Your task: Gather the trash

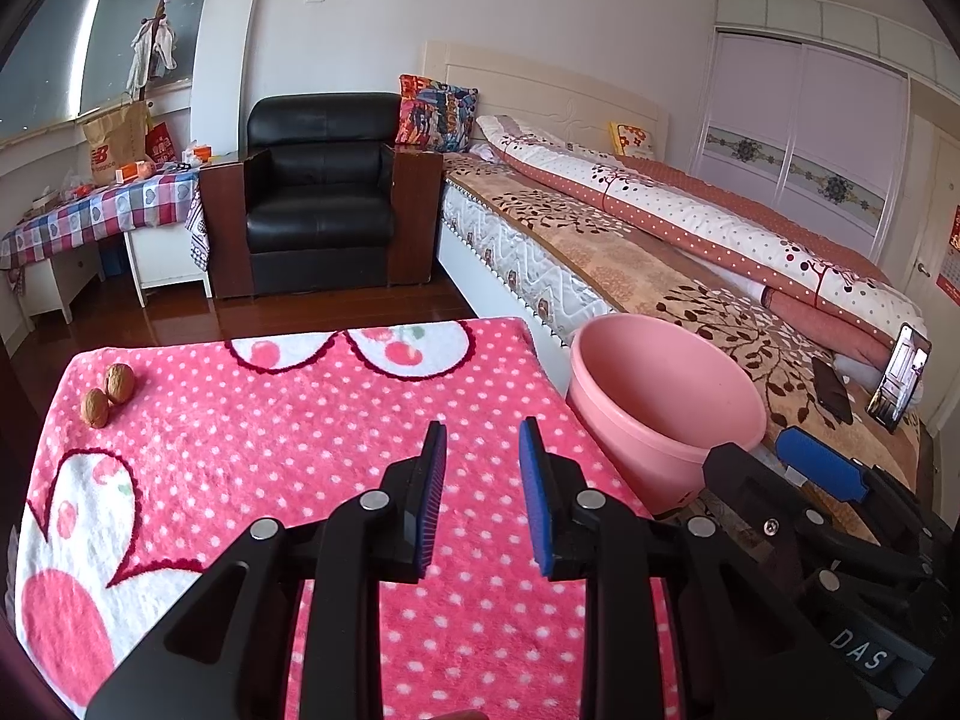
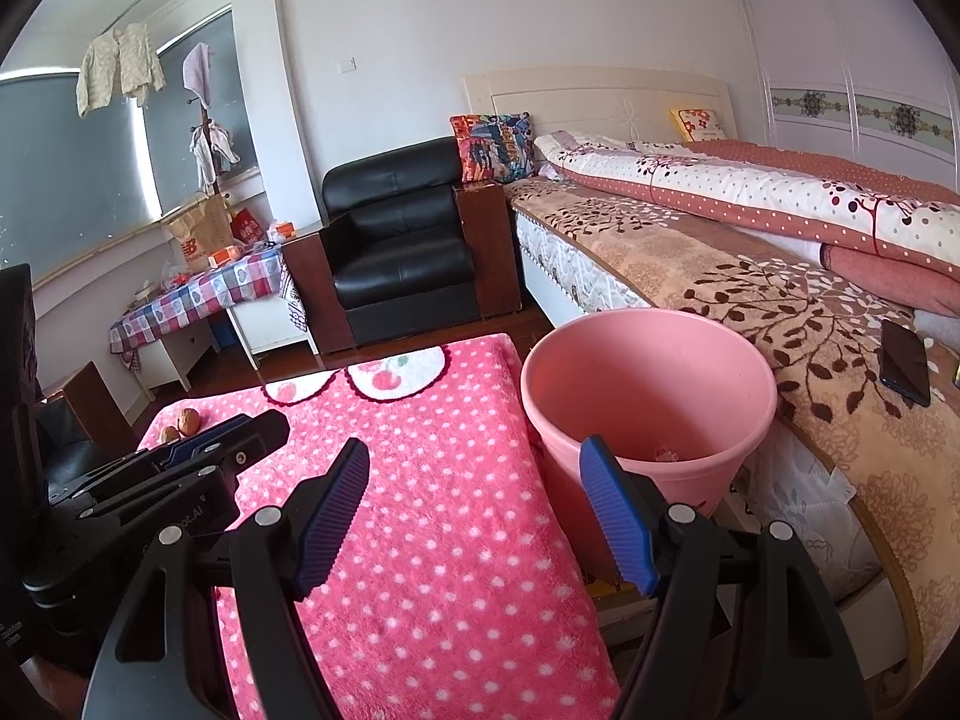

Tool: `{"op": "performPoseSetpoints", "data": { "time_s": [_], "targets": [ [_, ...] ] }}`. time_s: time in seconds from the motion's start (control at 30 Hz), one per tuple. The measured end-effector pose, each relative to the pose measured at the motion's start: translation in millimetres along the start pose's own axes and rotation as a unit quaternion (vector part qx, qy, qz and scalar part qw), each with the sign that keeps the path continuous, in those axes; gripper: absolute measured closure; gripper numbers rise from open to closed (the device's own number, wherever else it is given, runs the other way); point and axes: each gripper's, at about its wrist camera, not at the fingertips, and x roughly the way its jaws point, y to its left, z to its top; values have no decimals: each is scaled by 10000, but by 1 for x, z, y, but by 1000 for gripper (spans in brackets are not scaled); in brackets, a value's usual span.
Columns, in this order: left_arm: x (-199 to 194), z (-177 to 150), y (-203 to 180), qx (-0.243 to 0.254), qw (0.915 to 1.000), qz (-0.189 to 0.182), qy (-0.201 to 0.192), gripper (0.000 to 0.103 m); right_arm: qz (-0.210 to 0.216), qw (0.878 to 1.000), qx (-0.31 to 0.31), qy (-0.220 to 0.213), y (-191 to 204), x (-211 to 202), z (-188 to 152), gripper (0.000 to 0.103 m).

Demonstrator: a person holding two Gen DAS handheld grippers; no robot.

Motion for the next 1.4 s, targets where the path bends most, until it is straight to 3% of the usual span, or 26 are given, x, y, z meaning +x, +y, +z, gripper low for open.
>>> {"op": "performPoseSetpoints", "data": {
  "time_s": [1.4],
  "targets": [
    [-1, -1, 2, -9, 10000, 50, 4, 78, -11, 9999, -115, -80, 7, -2, 0, 31]
  ]
}}
